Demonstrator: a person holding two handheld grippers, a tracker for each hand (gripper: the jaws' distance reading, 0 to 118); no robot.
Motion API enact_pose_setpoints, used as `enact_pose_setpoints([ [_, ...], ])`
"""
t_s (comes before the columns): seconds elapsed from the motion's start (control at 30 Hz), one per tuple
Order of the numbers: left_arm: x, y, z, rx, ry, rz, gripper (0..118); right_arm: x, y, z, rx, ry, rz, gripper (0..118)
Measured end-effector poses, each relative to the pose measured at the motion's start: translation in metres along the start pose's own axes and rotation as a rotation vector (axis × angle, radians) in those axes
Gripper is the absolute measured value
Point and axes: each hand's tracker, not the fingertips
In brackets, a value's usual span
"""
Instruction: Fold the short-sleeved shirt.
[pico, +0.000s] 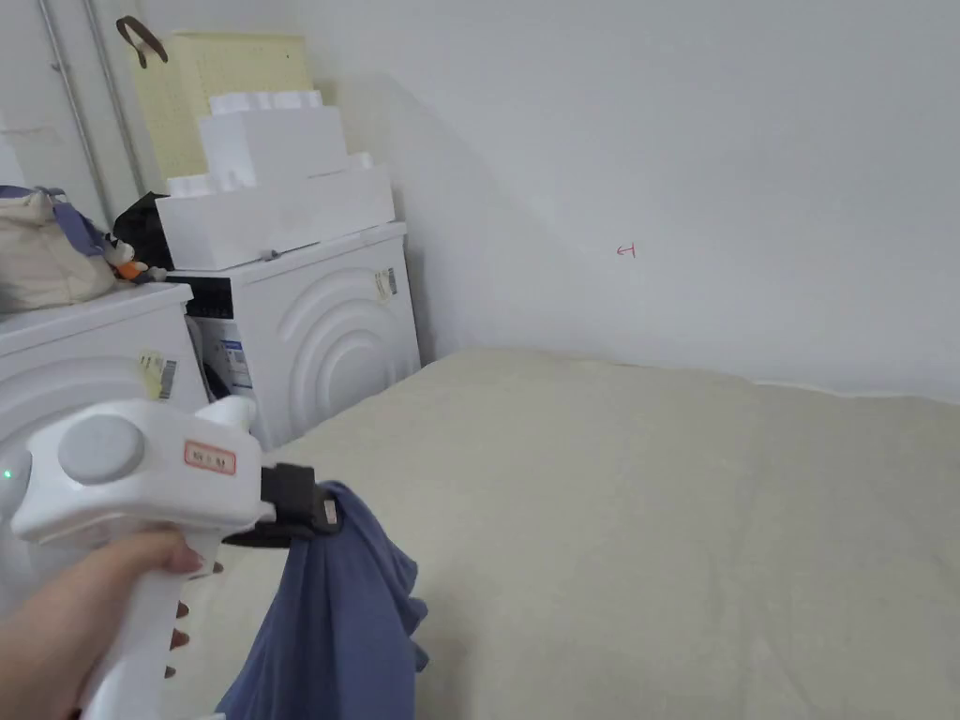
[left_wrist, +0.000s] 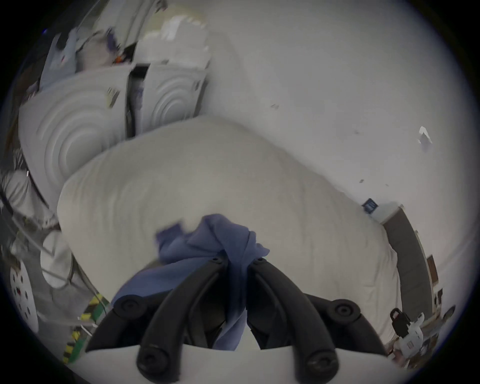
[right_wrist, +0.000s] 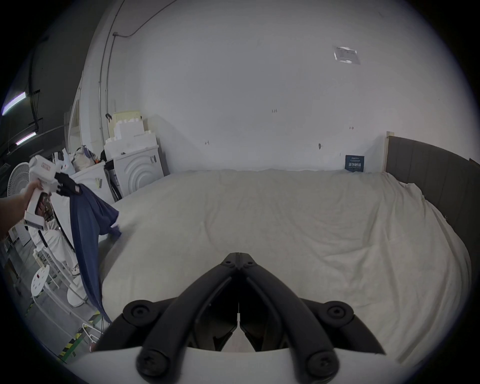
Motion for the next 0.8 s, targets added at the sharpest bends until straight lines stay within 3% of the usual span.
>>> enact_pose_setpoints([
  [0.2,0.123,0.036,0.046,0.062,-0.220,-0.147,13,0.017,0.014,0.026,0.061,-0.022,-0.034,0],
  [0.37,0.255,0.031,0.040,0.025,-0.448,-0.254,13,0.041,0.018,0.051,0.110,-0.073,-0.082,0],
  [0.5,0.346,0.003,-0.001,-0.072,-0.585,-0.373,13,0.067,0.020,0.072,0.145,-0.141,-0.104,0],
  [0.67,0.458,-0.075,-0.077,-0.259,-0.767,-0.395,13,0.108,0.013,0.098,0.175,-0.248,-0.131,0],
  [0.8,0.521,-0.151,-0.149,-0.450,-0.767,-0.478,13,0.136,0.001,0.111,0.148,-0.346,-0.152,0],
])
